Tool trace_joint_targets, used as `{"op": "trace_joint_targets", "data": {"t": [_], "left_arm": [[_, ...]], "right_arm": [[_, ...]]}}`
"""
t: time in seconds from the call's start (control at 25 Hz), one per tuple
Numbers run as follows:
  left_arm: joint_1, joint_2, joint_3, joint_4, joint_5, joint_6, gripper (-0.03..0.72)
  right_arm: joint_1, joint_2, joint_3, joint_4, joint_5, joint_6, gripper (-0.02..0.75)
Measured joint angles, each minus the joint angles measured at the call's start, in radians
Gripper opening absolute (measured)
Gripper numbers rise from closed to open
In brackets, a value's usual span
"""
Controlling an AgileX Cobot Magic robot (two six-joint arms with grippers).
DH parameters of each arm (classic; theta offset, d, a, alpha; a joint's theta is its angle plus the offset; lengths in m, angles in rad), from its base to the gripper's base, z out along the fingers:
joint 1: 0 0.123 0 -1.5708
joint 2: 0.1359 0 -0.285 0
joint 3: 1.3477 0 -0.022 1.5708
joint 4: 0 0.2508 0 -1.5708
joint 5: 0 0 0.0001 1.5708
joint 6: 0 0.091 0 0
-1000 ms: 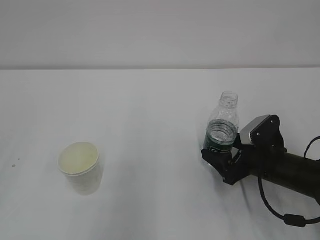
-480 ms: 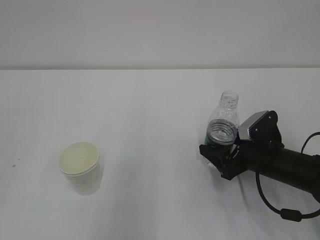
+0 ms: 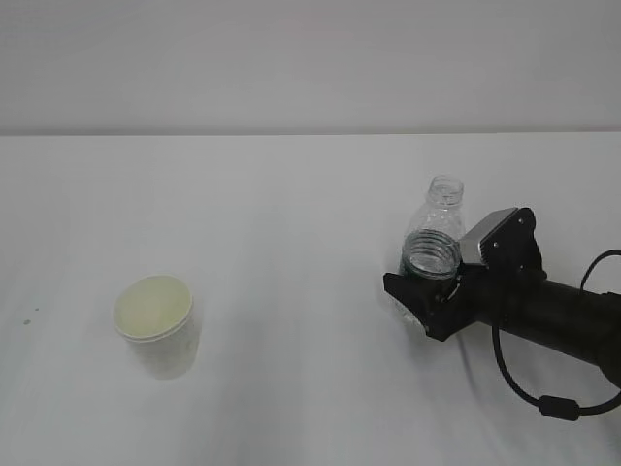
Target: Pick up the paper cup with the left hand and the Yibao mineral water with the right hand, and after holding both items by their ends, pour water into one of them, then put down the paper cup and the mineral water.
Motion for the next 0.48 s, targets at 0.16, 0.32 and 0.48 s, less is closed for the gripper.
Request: {"op": "trace_joint_targets", "data": {"t": [0.16,0.32,0.48], "left_arm": [[0.000,0.000,0.000,0.000,0.000,0.000,0.529],[0.000,0.000,0.000,0.000,0.000,0.000,0.529],[0.000,0.000,0.000,0.000,0.000,0.000,0.529]], "right_arm": [[0.000,0.002,-0.012,-0.007,0.000,0.014,0.613],[0.016,0.003,-0.025,-0.008,0.011,0.015,0.613],[0.032,0.004,-0.041,-0.008,0.030,0.022,0.613]]}}
